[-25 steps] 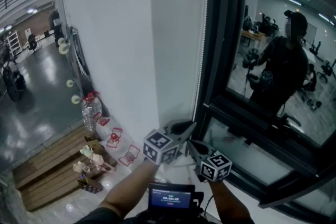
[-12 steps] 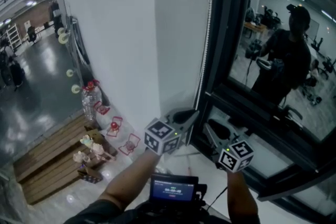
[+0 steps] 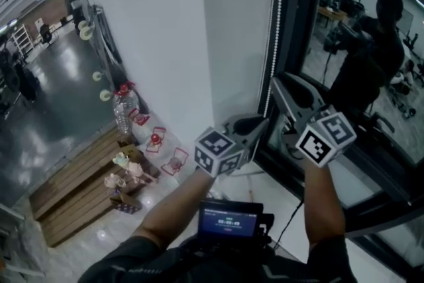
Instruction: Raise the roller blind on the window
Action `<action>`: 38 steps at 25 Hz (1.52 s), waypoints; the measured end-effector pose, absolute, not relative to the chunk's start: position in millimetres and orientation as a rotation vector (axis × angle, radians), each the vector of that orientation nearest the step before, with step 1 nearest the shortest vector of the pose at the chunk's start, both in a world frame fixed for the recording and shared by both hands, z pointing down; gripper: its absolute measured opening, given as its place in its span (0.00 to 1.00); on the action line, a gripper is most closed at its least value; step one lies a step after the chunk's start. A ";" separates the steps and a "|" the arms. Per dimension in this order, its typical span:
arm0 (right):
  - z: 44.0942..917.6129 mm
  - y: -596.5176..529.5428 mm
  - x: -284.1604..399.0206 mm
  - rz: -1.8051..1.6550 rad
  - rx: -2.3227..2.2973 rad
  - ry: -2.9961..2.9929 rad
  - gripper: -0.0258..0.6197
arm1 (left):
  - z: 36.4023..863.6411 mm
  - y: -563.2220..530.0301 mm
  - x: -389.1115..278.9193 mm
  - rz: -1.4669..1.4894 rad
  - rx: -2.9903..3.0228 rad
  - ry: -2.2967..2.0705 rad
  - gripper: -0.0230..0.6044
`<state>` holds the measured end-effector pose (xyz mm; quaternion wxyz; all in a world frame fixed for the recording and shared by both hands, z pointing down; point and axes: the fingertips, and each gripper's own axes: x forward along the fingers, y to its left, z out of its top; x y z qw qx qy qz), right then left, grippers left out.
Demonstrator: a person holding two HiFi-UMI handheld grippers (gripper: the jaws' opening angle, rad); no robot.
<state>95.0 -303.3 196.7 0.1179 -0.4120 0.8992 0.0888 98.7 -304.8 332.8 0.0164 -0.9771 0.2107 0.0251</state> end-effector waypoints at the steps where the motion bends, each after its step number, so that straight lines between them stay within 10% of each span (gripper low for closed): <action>1: 190.1 -306.4 91.7 0.266 -1.193 2.624 0.18 | 332.2 -303.3 99.8 0.078 -3.038 0.649 0.04; 38: 240.6 -332.1 99.6 0.081 -1.210 2.612 0.05 | 379.3 -319.6 82.3 0.012 -3.143 0.761 0.11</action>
